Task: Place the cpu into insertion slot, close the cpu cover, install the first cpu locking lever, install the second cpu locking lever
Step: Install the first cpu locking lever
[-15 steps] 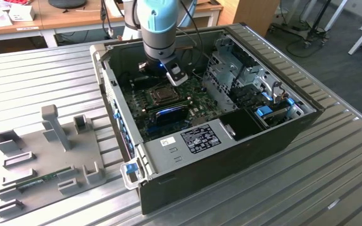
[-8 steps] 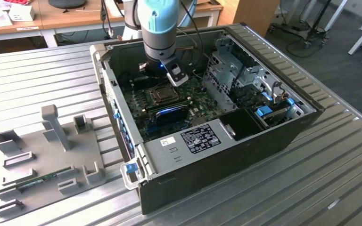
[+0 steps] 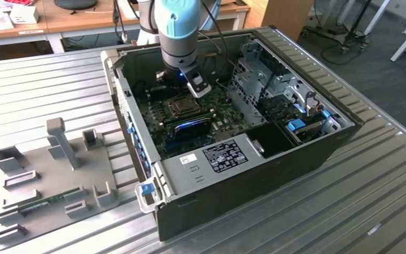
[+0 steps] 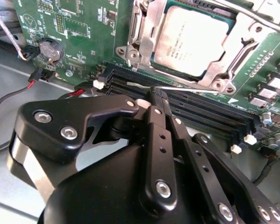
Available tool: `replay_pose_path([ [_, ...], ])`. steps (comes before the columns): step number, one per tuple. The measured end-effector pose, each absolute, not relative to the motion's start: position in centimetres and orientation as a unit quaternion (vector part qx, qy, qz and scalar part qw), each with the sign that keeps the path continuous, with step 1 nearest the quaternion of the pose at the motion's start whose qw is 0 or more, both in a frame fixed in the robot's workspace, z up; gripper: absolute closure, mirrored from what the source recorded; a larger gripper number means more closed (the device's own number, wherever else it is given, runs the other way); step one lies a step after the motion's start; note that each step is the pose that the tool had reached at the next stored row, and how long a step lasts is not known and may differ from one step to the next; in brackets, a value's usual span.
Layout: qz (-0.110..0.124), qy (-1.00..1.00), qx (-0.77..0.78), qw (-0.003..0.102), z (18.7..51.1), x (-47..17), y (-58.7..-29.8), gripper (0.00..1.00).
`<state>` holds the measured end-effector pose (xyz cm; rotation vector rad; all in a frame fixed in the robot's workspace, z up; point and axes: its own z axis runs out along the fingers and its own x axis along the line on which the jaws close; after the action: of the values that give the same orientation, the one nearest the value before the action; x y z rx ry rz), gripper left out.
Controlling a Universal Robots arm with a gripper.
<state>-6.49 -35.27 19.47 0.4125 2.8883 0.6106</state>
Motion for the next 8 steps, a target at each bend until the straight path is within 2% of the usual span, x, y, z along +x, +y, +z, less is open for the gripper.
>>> replay_pose_path([
  [8,0.204,0.966,0.138,0.080,19.04,-6.49,-35.35,0.90],
])
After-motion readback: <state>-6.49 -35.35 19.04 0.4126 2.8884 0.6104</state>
